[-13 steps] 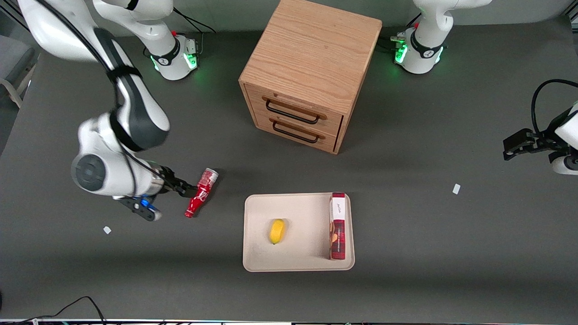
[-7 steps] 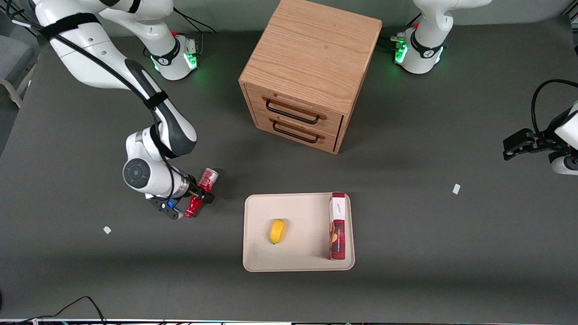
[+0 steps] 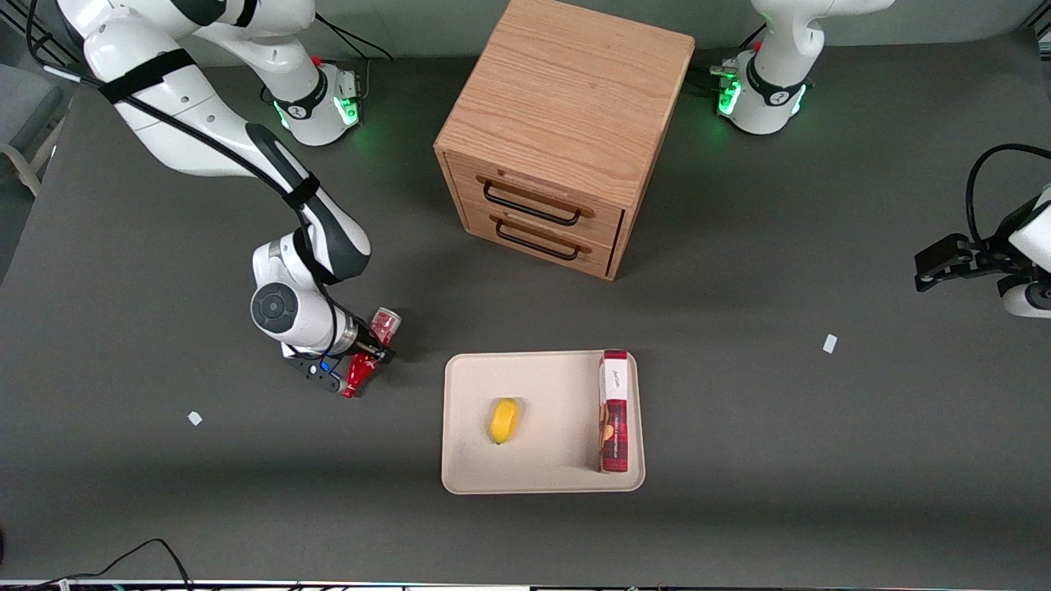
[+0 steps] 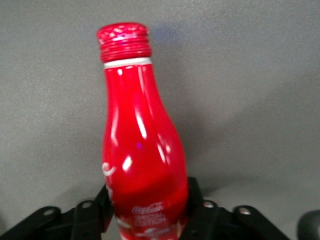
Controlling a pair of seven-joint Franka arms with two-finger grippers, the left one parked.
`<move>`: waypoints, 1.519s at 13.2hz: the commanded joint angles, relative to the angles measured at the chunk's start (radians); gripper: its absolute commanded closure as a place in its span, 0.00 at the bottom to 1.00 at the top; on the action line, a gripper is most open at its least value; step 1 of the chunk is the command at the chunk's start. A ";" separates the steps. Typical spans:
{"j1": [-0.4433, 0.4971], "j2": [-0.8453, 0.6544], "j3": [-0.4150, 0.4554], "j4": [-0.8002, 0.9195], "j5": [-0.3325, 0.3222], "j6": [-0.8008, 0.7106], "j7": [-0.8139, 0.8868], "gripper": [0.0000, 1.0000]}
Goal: Place coke bottle on tray
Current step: 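Carry the upright bottle with the right gripper over the white tray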
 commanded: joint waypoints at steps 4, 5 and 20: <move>0.002 -0.122 0.005 0.036 -0.032 -0.111 -0.010 1.00; 0.002 -0.166 0.006 0.061 -0.032 -0.175 -0.049 1.00; 0.096 0.376 0.209 0.846 -0.020 -0.267 -0.209 1.00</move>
